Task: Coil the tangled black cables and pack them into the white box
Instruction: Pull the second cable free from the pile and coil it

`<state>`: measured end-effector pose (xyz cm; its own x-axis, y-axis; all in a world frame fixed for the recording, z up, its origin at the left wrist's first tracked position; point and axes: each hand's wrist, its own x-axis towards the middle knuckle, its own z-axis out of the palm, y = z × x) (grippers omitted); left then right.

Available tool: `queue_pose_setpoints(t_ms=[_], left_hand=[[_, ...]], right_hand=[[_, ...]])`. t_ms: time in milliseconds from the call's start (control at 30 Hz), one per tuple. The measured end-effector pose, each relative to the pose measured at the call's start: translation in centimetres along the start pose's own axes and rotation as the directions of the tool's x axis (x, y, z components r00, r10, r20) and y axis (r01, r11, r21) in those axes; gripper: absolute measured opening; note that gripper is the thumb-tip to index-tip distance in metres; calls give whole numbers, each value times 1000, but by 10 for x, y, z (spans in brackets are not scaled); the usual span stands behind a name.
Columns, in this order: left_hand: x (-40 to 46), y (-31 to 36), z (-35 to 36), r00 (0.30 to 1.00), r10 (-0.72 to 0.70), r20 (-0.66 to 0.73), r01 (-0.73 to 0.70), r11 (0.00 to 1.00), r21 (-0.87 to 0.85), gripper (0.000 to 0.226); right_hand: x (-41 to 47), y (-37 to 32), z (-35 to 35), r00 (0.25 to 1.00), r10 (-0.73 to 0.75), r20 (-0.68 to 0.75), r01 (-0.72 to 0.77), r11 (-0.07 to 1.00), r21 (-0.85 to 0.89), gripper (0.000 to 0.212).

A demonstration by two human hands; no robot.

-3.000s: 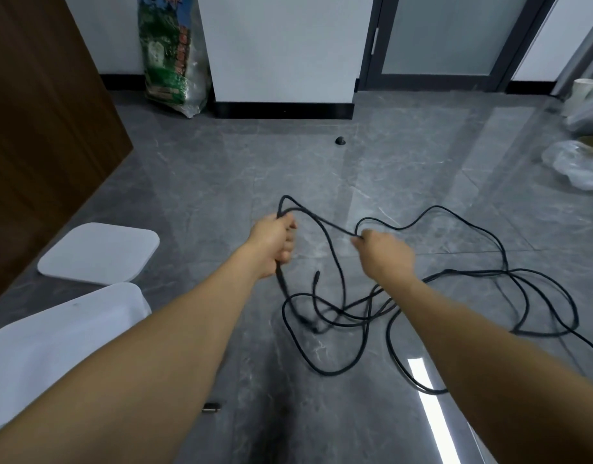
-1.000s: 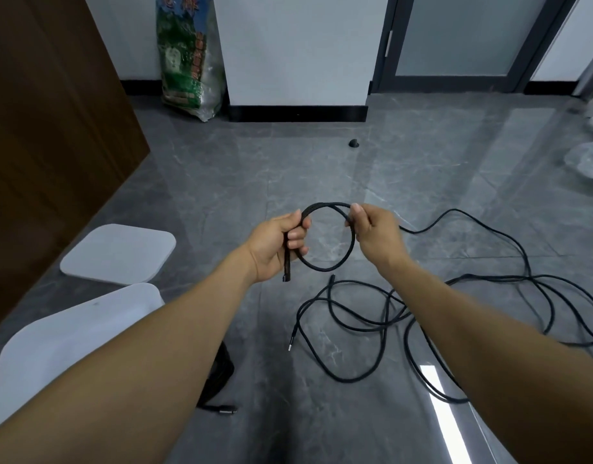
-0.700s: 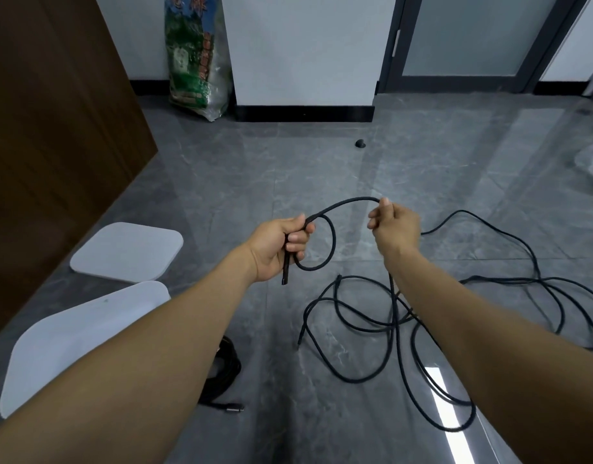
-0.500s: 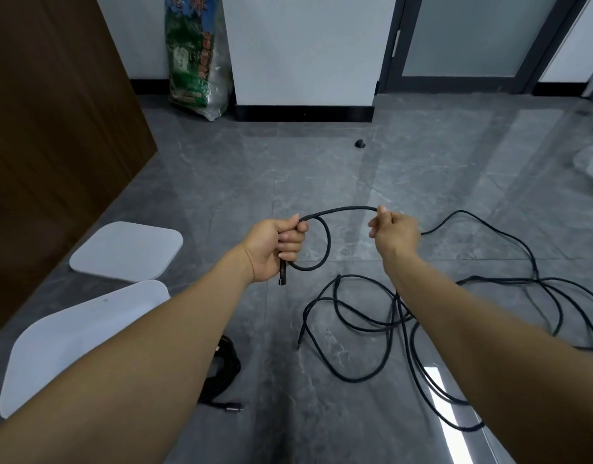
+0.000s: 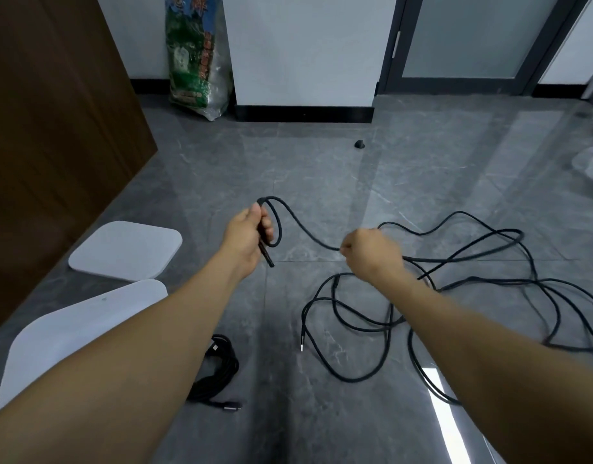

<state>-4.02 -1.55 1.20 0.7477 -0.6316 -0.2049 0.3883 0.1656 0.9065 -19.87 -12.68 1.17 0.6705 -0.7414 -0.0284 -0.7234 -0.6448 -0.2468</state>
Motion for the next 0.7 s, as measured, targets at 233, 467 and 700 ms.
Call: queue_pose_setpoints(t_ms=[233, 467, 700], left_hand=[[-8, -12, 11, 979, 88, 182, -163, 877, 453, 34], [-22, -11, 9, 916, -166, 366, -139, 725, 675, 39], [-21, 6, -3, 847, -379, 373, 86, 790, 607, 43]], right_hand=[[-7, -36, -11, 876, -460, 147, 451, 888, 92, 19], [-3, -31, -23, 947, -315, -69, 321, 902, 288, 28], [3, -3, -21, 981, -164, -103, 192, 895, 402, 48]])
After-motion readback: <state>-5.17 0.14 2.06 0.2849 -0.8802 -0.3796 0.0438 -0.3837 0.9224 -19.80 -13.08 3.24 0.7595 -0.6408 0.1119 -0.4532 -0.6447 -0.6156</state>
